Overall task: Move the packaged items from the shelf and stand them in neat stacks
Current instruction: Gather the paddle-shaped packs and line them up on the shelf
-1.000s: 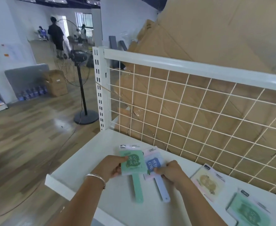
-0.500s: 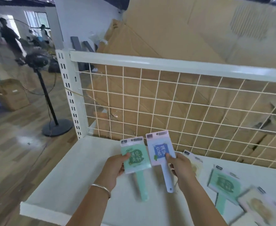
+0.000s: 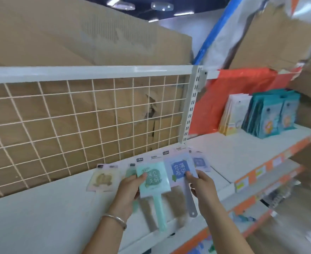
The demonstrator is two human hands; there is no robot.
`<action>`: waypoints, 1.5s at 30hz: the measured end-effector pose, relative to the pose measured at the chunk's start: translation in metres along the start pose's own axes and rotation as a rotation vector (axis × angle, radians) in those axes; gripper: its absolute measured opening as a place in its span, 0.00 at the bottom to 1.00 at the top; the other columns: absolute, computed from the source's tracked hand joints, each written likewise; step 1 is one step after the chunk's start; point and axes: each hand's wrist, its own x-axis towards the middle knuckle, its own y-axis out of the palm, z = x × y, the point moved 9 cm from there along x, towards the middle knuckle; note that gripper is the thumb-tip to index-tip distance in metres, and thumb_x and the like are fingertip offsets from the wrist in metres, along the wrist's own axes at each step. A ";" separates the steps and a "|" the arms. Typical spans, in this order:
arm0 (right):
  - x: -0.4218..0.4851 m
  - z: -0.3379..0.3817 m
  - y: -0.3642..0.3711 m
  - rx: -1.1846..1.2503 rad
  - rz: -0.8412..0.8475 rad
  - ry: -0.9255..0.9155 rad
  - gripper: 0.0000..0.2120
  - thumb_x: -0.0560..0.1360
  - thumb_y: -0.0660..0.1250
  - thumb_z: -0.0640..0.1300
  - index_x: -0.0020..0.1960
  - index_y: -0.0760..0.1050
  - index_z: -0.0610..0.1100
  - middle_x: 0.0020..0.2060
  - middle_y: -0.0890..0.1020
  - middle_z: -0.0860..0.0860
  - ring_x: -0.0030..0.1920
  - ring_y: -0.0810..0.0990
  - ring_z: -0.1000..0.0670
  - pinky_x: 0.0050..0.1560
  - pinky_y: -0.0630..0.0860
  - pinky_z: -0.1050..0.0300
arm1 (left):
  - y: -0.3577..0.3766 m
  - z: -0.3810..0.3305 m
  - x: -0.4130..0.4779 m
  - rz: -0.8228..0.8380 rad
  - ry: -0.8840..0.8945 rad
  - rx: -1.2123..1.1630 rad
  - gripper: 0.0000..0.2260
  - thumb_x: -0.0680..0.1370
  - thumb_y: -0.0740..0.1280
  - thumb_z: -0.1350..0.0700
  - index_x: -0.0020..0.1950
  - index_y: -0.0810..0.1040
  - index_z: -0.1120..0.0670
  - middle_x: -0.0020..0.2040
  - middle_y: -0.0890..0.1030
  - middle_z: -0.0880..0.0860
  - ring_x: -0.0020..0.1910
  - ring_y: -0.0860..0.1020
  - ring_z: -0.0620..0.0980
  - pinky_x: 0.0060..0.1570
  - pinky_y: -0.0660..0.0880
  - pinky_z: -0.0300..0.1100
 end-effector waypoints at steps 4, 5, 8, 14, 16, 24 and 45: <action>0.016 0.001 -0.089 0.017 -0.085 -0.013 0.05 0.76 0.65 0.40 0.45 0.79 0.42 0.36 0.78 0.47 0.35 0.70 0.49 0.36 0.66 0.58 | 0.087 0.023 0.002 0.066 -0.010 0.019 0.05 0.76 0.68 0.60 0.48 0.82 0.59 0.49 0.84 0.59 0.48 0.81 0.57 0.59 0.74 0.55; 0.021 0.003 -0.109 0.023 -0.090 -0.018 0.05 0.77 0.65 0.40 0.45 0.79 0.42 0.36 0.78 0.47 0.36 0.70 0.49 0.36 0.66 0.58 | 0.108 0.030 0.001 0.075 -0.009 0.022 0.04 0.76 0.68 0.60 0.47 0.82 0.59 0.48 0.84 0.58 0.47 0.81 0.57 0.59 0.74 0.54; 0.032 0.011 -0.167 0.066 -0.101 -0.019 0.06 0.77 0.65 0.40 0.42 0.78 0.46 0.37 0.79 0.48 0.37 0.72 0.49 0.40 0.67 0.56 | 0.168 0.047 -0.003 0.118 -0.016 0.016 0.04 0.76 0.68 0.60 0.46 0.82 0.58 0.45 0.85 0.56 0.45 0.81 0.55 0.58 0.74 0.53; 0.062 0.010 -0.258 0.152 -0.084 0.028 0.17 0.77 0.66 0.45 0.65 0.74 0.41 0.56 0.81 0.45 0.52 0.80 0.45 0.48 0.75 0.53 | 0.264 0.058 -0.003 0.163 0.037 0.019 0.06 0.77 0.67 0.57 0.51 0.81 0.55 0.47 0.84 0.51 0.42 0.82 0.47 0.43 0.78 0.38; 0.070 0.019 -0.274 0.172 -0.052 0.021 0.13 0.78 0.65 0.43 0.60 0.76 0.40 0.50 0.82 0.45 0.47 0.80 0.47 0.47 0.77 0.53 | 0.286 0.057 0.000 0.161 0.047 0.033 0.05 0.77 0.66 0.56 0.50 0.81 0.54 0.46 0.84 0.50 0.42 0.82 0.47 0.41 0.77 0.37; 0.126 0.031 -0.289 0.218 0.016 0.010 0.04 0.77 0.66 0.43 0.50 0.79 0.44 0.42 0.83 0.48 0.39 0.80 0.51 0.41 0.77 0.58 | 0.326 0.048 0.036 0.108 0.106 0.055 0.06 0.78 0.65 0.57 0.49 0.81 0.56 0.42 0.85 0.50 0.36 0.83 0.42 0.32 0.77 0.32; 0.342 0.059 -0.201 -0.165 0.296 -0.192 0.18 0.73 0.67 0.45 0.58 0.68 0.61 0.50 0.82 0.45 0.48 0.81 0.43 0.48 0.75 0.51 | 0.303 0.040 0.200 -0.284 -0.025 -0.147 0.05 0.75 0.68 0.60 0.47 0.82 0.60 0.48 0.85 0.59 0.52 0.80 0.59 0.62 0.72 0.55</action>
